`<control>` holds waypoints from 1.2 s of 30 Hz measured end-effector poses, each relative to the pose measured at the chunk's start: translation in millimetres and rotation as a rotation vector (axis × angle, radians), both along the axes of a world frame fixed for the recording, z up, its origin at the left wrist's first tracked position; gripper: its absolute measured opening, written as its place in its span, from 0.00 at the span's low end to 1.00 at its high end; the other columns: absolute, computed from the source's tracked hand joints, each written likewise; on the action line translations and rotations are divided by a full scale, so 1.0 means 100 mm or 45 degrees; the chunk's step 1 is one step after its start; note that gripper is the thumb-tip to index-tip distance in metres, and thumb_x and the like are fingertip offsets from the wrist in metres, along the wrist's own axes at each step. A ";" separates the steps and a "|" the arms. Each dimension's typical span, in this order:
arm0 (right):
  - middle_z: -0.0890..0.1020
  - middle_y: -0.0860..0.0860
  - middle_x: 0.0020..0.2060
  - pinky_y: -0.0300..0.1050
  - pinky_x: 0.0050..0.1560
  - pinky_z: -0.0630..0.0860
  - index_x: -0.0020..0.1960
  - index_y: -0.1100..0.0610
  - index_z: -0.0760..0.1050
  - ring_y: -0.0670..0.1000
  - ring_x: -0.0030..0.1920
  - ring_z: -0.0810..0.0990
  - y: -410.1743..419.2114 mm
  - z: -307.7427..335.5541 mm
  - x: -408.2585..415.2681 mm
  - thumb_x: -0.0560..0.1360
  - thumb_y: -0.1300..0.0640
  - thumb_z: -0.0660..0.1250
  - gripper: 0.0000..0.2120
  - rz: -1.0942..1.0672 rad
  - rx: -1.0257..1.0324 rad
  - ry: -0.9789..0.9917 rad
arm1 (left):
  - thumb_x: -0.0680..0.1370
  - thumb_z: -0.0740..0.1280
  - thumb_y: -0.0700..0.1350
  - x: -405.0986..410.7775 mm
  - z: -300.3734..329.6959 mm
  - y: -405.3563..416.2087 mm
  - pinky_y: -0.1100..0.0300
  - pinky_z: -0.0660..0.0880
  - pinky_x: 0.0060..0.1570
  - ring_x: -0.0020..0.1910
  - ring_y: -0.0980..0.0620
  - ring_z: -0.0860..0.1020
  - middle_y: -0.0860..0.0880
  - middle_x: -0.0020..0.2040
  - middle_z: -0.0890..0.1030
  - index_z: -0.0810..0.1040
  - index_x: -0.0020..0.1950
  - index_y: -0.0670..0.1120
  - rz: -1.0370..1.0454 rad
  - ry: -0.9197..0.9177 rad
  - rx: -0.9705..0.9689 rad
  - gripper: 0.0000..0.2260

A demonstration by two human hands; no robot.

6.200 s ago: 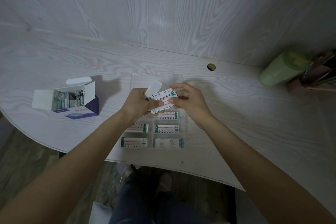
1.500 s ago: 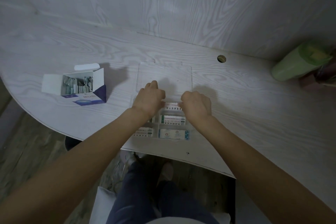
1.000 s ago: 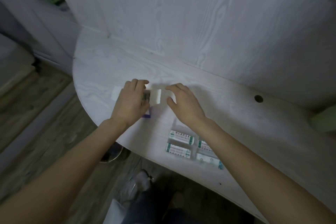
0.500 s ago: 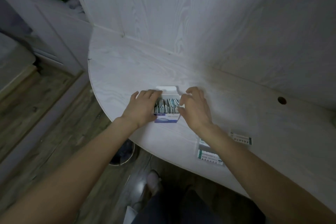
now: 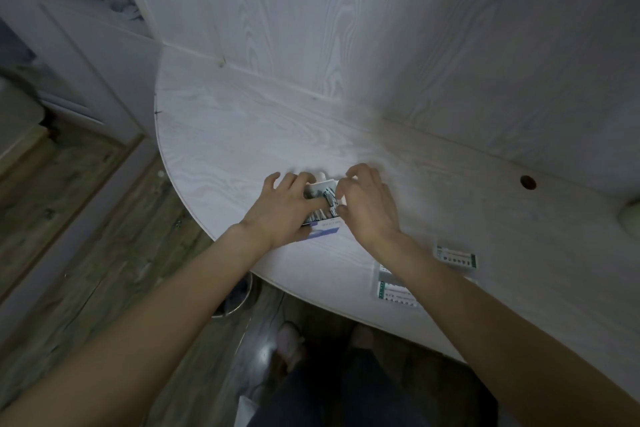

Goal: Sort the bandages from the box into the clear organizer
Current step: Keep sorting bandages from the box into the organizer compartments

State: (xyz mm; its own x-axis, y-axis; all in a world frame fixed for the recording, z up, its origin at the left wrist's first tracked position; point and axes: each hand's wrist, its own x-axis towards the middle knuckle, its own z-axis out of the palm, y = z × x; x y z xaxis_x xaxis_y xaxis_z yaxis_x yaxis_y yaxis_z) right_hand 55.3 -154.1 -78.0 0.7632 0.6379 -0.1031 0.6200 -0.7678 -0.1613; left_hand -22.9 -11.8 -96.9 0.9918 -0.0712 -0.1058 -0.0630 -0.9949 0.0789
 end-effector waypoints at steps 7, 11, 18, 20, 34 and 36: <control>0.68 0.53 0.65 0.46 0.59 0.62 0.57 0.58 0.77 0.54 0.66 0.63 0.09 -0.08 0.01 0.74 0.60 0.67 0.12 0.127 -0.147 -0.077 | 0.76 0.67 0.54 -0.11 0.00 0.16 0.42 0.45 0.72 0.74 0.47 0.55 0.45 0.73 0.57 0.71 0.68 0.59 -0.010 0.116 -0.061 0.20; 0.68 0.54 0.64 0.49 0.61 0.62 0.58 0.57 0.77 0.55 0.66 0.64 0.24 -0.06 0.05 0.75 0.56 0.67 0.13 0.186 -0.297 -0.086 | 0.77 0.64 0.55 -0.12 0.00 0.19 0.45 0.48 0.72 0.72 0.48 0.58 0.47 0.73 0.58 0.71 0.67 0.61 0.011 0.168 -0.102 0.18; 0.68 0.56 0.64 0.54 0.67 0.59 0.62 0.54 0.73 0.56 0.68 0.62 0.46 -0.07 0.11 0.75 0.49 0.67 0.18 0.117 -0.533 0.103 | 0.77 0.65 0.54 -0.09 0.01 0.19 0.49 0.56 0.68 0.67 0.48 0.62 0.49 0.69 0.60 0.74 0.64 0.59 0.038 0.188 -0.110 0.15; 0.68 0.56 0.64 0.54 0.67 0.59 0.63 0.54 0.72 0.56 0.67 0.63 0.46 -0.06 0.11 0.75 0.50 0.66 0.19 0.081 -0.533 0.139 | 0.77 0.64 0.55 -0.09 0.01 0.18 0.49 0.57 0.67 0.67 0.49 0.62 0.49 0.69 0.60 0.73 0.65 0.59 0.038 0.198 -0.109 0.15; 0.70 0.56 0.61 0.49 0.63 0.63 0.61 0.58 0.73 0.56 0.64 0.67 0.43 -0.01 0.13 0.74 0.55 0.68 0.17 -0.055 -0.272 0.211 | 0.76 0.67 0.51 -0.02 0.05 0.18 0.53 0.59 0.63 0.68 0.48 0.60 0.48 0.70 0.60 0.74 0.65 0.57 0.121 0.225 -0.183 0.17; 0.71 0.56 0.60 0.47 0.61 0.64 0.58 0.61 0.75 0.56 0.62 0.67 0.36 0.03 0.17 0.74 0.55 0.68 0.15 -0.051 -0.111 0.201 | 0.76 0.68 0.50 0.00 0.06 0.20 0.53 0.59 0.64 0.68 0.48 0.60 0.48 0.71 0.60 0.74 0.65 0.57 0.142 0.239 -0.191 0.18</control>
State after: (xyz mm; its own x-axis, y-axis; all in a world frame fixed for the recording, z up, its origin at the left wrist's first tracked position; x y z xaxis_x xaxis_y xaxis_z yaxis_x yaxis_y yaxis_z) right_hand 72.3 -118.5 -74.6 0.7580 0.5905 -0.2768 0.5607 -0.8069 -0.1859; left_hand -22.4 8.7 -91.4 0.9584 0.0090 -0.2852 0.0763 -0.9712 0.2257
